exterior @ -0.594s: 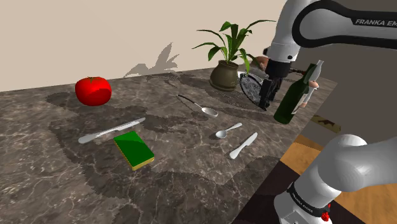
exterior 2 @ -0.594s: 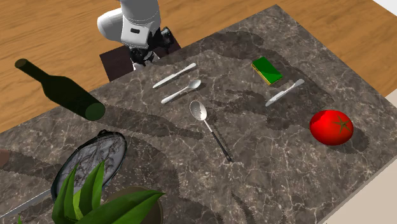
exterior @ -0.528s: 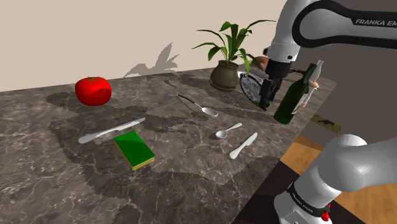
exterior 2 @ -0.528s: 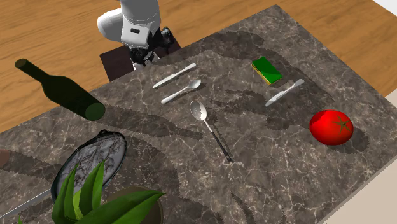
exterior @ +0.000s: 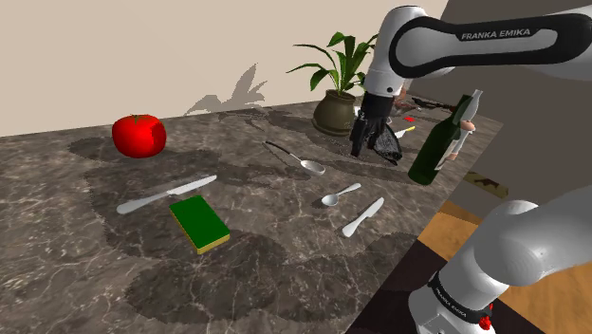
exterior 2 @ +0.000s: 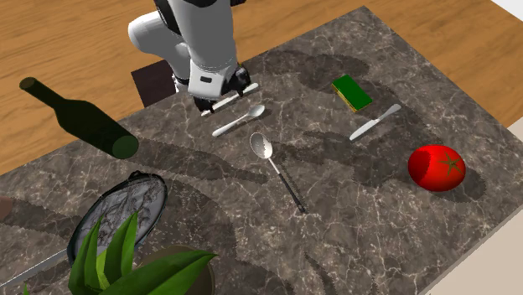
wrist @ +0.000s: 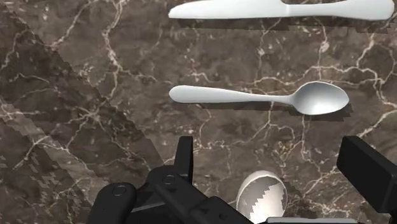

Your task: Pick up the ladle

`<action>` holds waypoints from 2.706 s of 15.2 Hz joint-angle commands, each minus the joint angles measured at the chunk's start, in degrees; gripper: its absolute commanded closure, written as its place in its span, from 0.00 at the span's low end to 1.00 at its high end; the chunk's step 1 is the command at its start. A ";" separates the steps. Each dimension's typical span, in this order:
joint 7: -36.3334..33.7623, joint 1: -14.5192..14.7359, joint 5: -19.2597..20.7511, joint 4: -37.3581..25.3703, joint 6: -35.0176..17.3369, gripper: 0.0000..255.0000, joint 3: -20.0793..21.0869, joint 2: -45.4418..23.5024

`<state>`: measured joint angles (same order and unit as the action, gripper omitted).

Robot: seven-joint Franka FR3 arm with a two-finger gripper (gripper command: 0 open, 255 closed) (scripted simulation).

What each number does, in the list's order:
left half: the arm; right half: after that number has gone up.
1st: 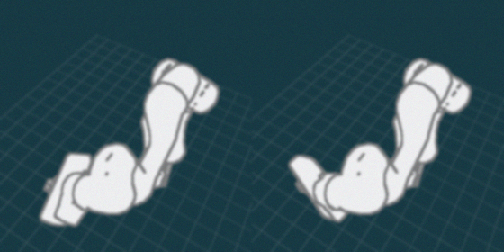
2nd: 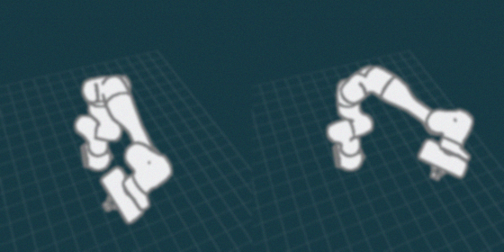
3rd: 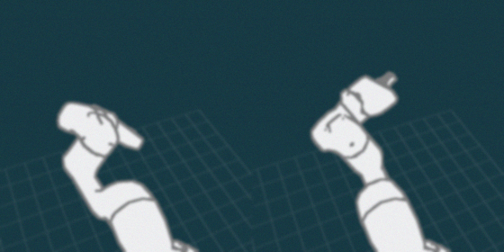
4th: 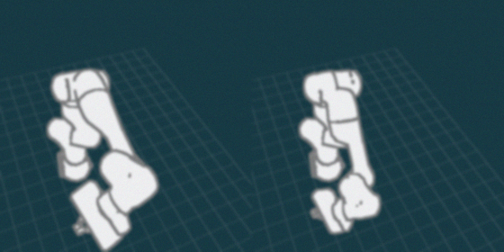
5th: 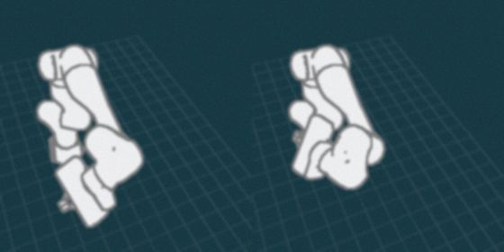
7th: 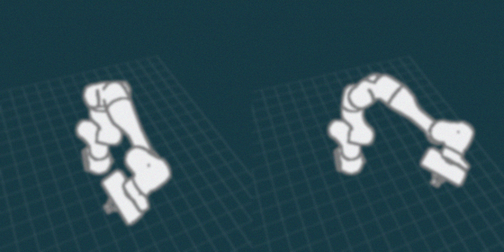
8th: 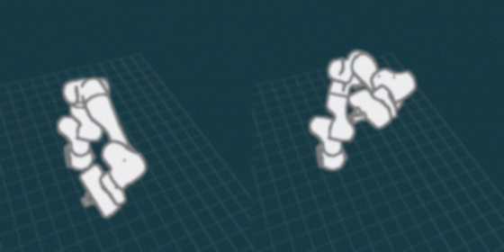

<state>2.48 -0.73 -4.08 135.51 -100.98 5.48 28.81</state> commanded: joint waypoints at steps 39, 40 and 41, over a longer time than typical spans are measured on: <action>-3.42 0.78 -2.17 -24.55 -19.03 1.00 1.84 -39.10; -3.47 0.77 -2.17 -24.96 -18.33 1.00 1.84 -38.80; -3.53 0.75 -2.17 -25.37 -17.63 1.00 1.84 -38.51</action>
<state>-1.06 0.06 -6.24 110.42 -119.21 7.34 -10.01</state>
